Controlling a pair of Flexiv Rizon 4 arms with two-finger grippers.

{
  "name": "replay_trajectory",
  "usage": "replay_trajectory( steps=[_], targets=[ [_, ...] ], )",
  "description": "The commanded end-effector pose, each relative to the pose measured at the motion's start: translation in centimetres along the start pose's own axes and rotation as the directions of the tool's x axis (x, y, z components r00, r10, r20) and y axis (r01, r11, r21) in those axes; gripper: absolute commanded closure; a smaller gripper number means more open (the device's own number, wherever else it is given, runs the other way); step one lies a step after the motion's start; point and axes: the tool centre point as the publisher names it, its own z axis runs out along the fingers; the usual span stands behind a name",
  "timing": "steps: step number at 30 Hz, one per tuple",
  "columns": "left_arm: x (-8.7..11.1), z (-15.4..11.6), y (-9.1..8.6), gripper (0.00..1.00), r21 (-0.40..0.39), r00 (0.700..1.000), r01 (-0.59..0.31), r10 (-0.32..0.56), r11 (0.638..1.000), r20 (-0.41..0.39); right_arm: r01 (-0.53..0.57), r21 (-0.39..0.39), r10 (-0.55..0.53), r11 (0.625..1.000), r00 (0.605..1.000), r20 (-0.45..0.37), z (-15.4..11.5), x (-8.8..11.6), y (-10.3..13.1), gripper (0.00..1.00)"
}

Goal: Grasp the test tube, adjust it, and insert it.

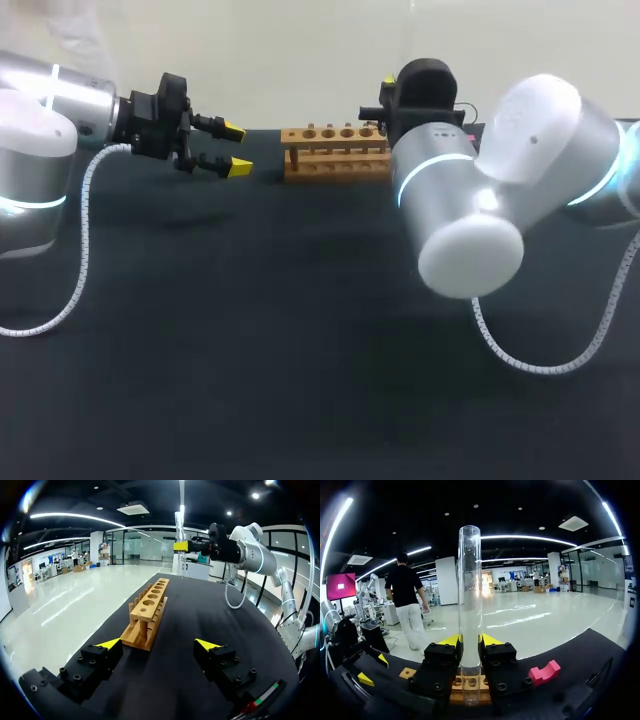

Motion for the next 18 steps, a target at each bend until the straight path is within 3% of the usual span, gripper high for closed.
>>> replay_trajectory(
  steps=[1,7,18],
  targets=[
    [0.1,0.0,-0.1,0.0,-0.003,1.0,-0.003,0.003,1.0,0.003,0.002,-0.008,-0.002,1.0,0.997,0.08,1.2,0.4,0.1,1.0],
    [0.1,0.0,-0.1,0.0,-0.003,1.0,-0.003,0.003,1.0,0.003,0.014,-0.015,-0.011,1.0,0.991,0.136,2.6,-0.3,0.3,1.0],
    [0.1,0.0,-0.1,0.0,-0.003,1.0,-0.003,0.003,1.0,0.003,0.022,-0.029,-0.017,0.999,0.989,0.145,3.2,-0.4,0.4,1.0]
  ],
)
